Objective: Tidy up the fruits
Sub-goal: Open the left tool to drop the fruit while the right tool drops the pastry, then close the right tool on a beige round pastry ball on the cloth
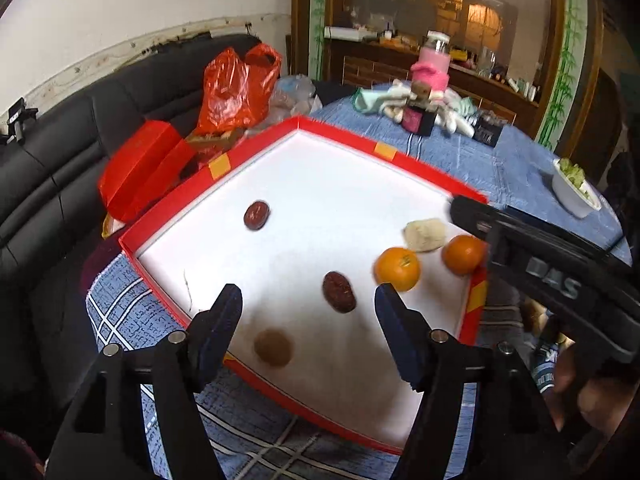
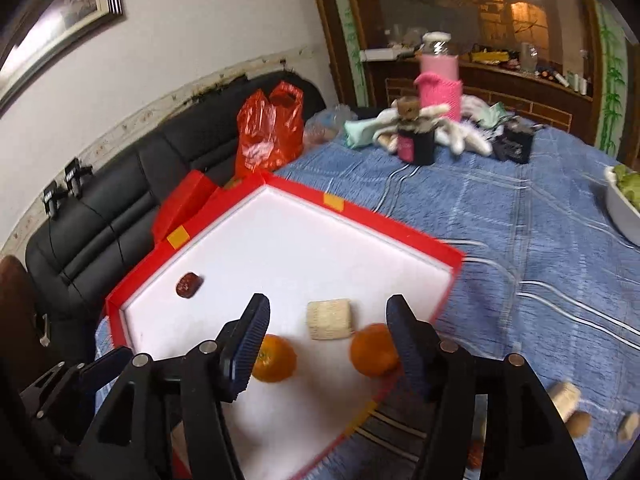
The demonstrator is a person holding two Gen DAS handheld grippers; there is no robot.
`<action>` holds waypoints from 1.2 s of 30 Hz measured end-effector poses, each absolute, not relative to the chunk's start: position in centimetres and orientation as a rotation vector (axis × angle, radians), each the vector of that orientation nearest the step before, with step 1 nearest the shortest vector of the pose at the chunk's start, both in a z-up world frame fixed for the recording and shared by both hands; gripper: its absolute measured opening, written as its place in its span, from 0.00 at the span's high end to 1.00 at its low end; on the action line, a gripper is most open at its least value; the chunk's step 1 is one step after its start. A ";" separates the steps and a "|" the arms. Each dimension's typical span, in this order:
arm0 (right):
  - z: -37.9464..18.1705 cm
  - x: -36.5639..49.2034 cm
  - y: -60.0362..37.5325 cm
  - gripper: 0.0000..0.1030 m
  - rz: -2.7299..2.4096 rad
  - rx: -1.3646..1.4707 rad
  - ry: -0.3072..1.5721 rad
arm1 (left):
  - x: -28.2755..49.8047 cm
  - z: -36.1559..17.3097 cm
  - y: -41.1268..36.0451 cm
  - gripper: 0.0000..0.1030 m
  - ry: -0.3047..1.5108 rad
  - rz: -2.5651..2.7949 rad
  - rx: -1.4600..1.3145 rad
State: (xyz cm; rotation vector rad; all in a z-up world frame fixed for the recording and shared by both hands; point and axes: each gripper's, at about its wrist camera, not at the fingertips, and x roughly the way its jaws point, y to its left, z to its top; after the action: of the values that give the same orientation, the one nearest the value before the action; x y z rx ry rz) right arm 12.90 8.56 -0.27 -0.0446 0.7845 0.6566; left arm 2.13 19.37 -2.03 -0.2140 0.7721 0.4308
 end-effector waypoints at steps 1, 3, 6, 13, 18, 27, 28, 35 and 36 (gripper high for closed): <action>0.2 12.5 7.7 0.40 0.647 -0.039 0.769 | 2.0 -1.8 19.1 0.33 0.759 0.426 -0.212; 1.3 11.7 5.1 0.39 0.627 -0.017 0.728 | 1.6 -1.3 18.4 0.33 0.733 0.411 -0.205; 2.4 10.4 0.0 0.37 0.576 0.016 0.680 | 1.4 -0.9 16.9 0.33 0.712 0.372 -0.181; -0.5 10.2 -11.9 0.36 0.358 -0.028 0.763 | 1.9 -1.2 12.5 0.33 0.716 0.264 -0.146; -2.7 11.1 -15.9 0.40 0.276 -0.012 0.822 | 2.5 -1.7 9.5 0.33 0.739 0.200 -0.071; -4.8 12.7 -15.9 0.72 0.267 -0.016 0.890 | 2.8 -2.2 8.1 0.33 0.759 0.153 -0.058; -4.8 12.8 -16.0 0.72 0.268 -0.011 0.891 | 3.0 -2.2 7.7 0.33 0.764 0.136 -0.054; -4.6 12.5 -16.9 0.72 0.299 0.058 0.880 | 6.2 -3.1 5.1 0.34 0.809 0.074 -0.017; -4.6 12.5 -16.9 0.72 0.304 0.063 0.876 | 6.8 -3.2 4.9 0.34 0.816 0.077 -0.016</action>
State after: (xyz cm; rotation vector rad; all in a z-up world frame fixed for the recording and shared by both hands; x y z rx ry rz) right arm 12.51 -16.92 -4.59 0.0628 0.8756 0.3044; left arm 6.79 4.93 -3.20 -0.0165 0.8158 0.0772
